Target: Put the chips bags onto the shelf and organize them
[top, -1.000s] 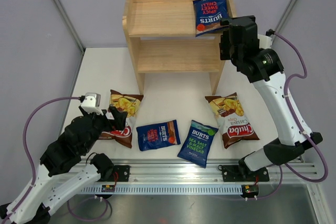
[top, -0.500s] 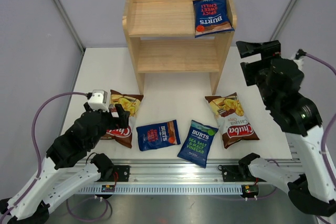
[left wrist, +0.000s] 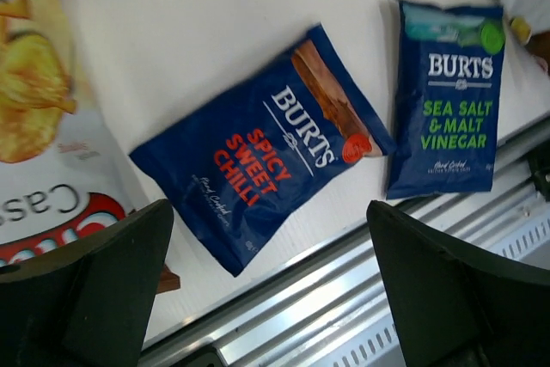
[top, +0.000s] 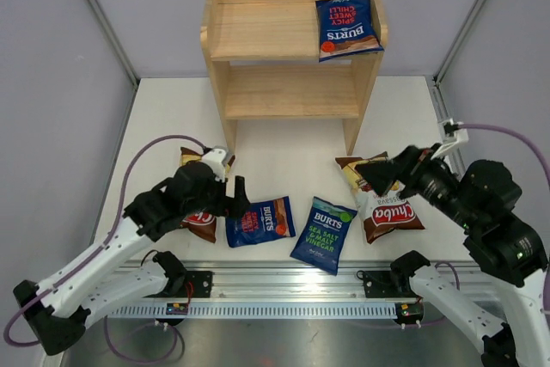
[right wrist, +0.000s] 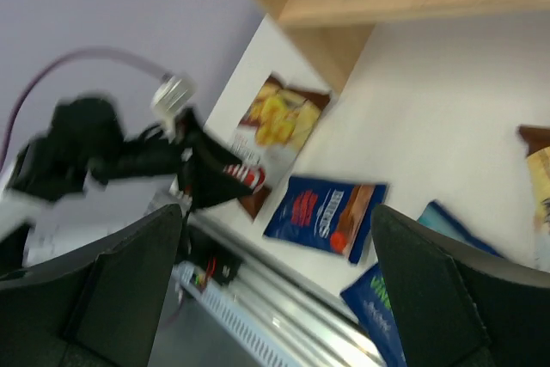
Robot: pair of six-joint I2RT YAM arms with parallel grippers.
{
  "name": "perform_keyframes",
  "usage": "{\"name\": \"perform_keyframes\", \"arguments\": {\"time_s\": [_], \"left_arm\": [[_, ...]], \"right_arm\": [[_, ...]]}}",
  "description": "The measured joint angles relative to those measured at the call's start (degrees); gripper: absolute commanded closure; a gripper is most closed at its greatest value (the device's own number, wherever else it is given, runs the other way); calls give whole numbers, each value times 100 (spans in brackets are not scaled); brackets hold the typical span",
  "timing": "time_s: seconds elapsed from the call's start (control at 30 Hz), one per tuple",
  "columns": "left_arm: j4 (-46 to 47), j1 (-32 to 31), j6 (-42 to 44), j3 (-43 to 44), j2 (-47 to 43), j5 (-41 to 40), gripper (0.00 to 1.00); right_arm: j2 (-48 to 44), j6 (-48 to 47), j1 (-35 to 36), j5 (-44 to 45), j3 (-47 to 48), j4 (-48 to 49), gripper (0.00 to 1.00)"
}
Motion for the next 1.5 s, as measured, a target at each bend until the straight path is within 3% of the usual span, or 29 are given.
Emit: {"name": "perform_keyframes", "arguments": {"time_s": [0.23,0.4,0.57,0.93,1.3,1.5], "left_arm": [[4,-247,216,328,2232,586,1],[-216,-417,719,1082,3497,601,1],[-361,-402,1567,1596,4197,848,1],[-595,636,2979,2159,5720,2192,1],[-758,822,3097,2205,6137,2546,4],[-787,815,2973,2240,6170,2533,1]], "right_arm": [[-1147,-365,0,-2468,-1244,260,1],[-1471,-393,-2,-3440,-1659,570,0],[-1967,-234,-2,-4081,-2223,1126,0],[-2706,-55,-4,-4874,-2527,1569,1],[-3117,-46,-4,-5112,-2734,1585,1],[-3117,-46,-4,-5132,-2767,1611,1]]}}
